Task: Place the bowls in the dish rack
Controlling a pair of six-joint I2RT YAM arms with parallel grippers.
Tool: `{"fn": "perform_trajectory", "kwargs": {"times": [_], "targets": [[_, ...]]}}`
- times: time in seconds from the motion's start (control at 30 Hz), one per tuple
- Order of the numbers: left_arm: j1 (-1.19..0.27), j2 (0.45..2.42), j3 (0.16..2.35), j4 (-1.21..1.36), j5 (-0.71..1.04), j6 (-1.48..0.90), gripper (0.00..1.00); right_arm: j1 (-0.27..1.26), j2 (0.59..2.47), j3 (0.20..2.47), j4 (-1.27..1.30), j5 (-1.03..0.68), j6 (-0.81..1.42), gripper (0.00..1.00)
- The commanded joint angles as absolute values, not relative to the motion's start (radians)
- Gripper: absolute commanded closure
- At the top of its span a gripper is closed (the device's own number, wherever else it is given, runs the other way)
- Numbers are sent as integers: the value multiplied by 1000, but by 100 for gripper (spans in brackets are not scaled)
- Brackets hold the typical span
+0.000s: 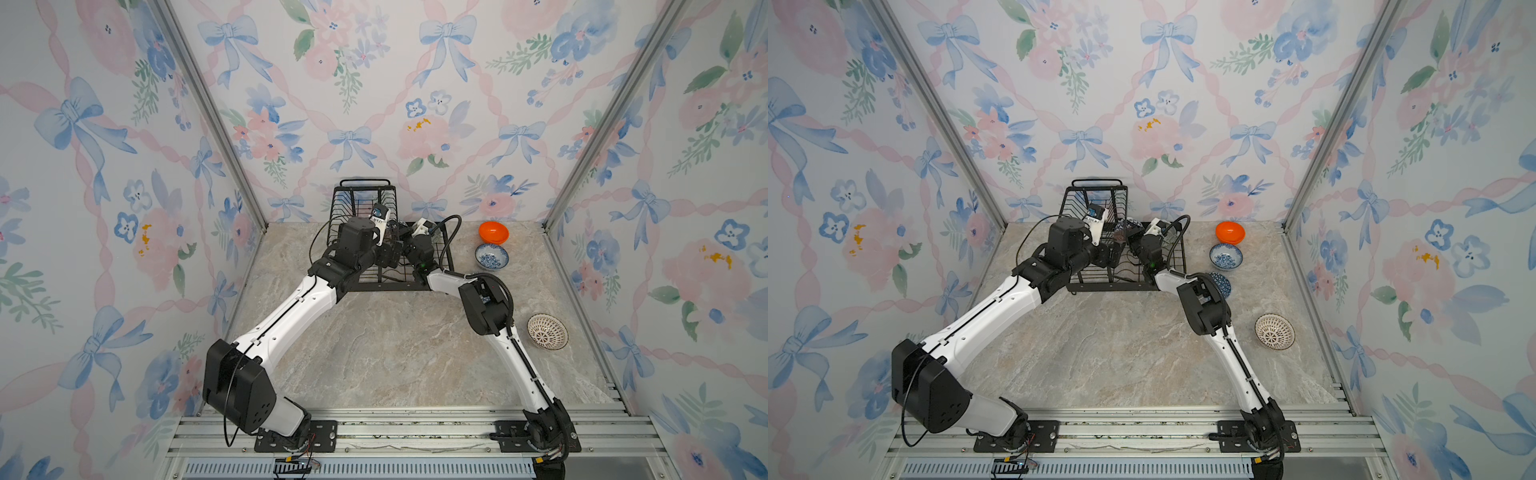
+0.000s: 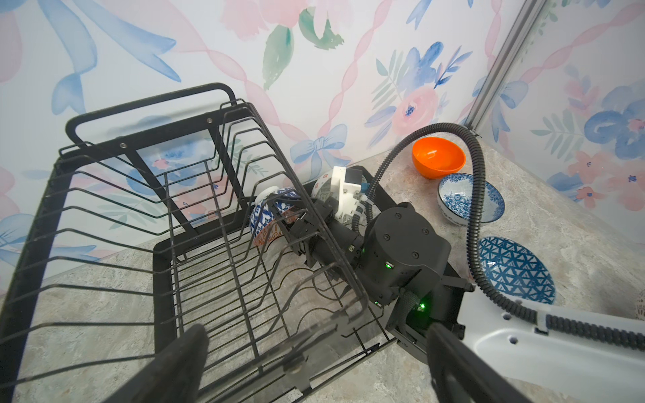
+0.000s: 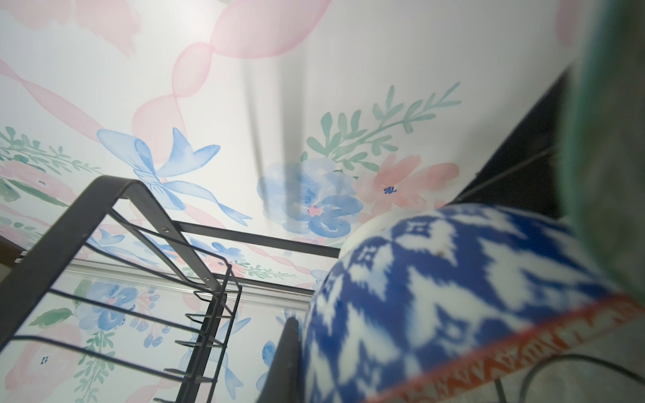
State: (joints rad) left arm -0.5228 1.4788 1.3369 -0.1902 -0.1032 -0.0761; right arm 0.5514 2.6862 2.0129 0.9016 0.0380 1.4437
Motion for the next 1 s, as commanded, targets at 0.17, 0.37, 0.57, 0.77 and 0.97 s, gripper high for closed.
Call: {"fn": "perform_trajectory", "kwargs": {"times": [0.17,0.37,0.57,0.77,0.97], "targets": [[-513,1496,1330,-196,-87,-97,2,572,2708,2003,930,24,1386,99],[-511,1485,1315,-195,-84,-100,2,580,2712,2003,913,18,1365,97],[-510,1476,1305,-195,-84,-96,2,589,2726,2012,907,17,1355,96],[-508,1473,1298,-192,-80,-97,2,591,2732,2017,904,18,1345,93],[-506,1478,1296,-183,-77,-98,2,591,2737,2027,897,21,1345,93]]}}
